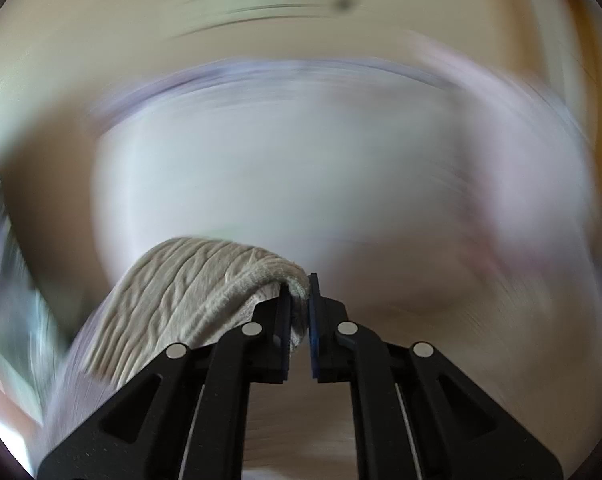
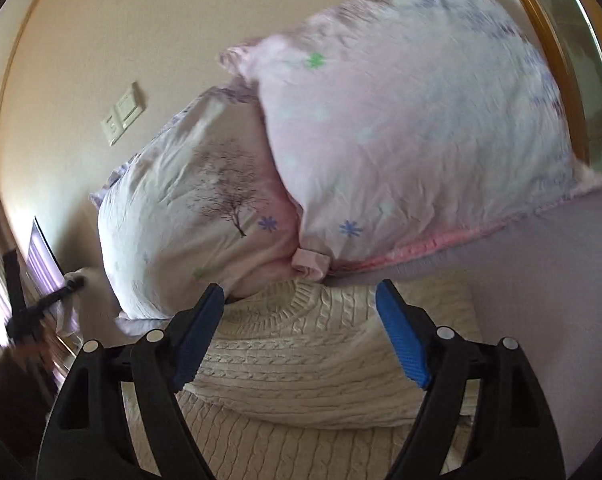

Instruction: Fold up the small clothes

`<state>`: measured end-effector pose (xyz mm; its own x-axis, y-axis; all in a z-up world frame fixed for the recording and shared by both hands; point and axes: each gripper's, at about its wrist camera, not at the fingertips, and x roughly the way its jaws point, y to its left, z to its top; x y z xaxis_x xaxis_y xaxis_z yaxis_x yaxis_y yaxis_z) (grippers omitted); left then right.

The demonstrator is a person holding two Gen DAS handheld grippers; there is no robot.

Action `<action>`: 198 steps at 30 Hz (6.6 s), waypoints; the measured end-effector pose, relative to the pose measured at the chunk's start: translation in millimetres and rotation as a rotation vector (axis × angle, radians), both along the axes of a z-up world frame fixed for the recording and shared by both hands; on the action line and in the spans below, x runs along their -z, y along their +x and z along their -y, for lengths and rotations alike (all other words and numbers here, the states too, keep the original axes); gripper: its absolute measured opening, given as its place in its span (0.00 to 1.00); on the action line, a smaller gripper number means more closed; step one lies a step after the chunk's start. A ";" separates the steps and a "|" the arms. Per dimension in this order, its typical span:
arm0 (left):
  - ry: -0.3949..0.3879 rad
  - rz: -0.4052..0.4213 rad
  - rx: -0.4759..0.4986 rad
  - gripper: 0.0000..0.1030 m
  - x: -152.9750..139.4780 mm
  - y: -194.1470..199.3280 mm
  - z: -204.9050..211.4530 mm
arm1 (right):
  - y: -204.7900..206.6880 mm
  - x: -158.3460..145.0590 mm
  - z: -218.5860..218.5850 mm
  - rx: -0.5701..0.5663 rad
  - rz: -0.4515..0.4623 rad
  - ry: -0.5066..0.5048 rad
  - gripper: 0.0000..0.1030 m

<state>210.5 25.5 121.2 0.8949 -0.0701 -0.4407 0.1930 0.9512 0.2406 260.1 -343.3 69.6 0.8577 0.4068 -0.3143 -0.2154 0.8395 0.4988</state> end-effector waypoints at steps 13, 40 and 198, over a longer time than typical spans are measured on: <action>0.083 -0.234 0.133 0.36 67.0 -60.7 26.4 | 32.4 25.5 -22.0 -0.159 -0.368 0.027 0.56; -0.253 -0.255 0.011 0.59 64.7 -79.5 -56.2 | 0.1 -19.9 -24.8 0.075 -0.303 -0.026 0.25; -0.610 -0.248 0.189 0.68 50.6 -34.3 -9.9 | 45.2 33.2 -43.9 -0.102 -0.392 -0.201 0.09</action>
<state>176.3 35.4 70.6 0.7203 -0.5162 -0.4634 0.3495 0.8471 -0.4004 305.4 -299.4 36.4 0.6165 0.3811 -0.6889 -0.1297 0.9123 0.3885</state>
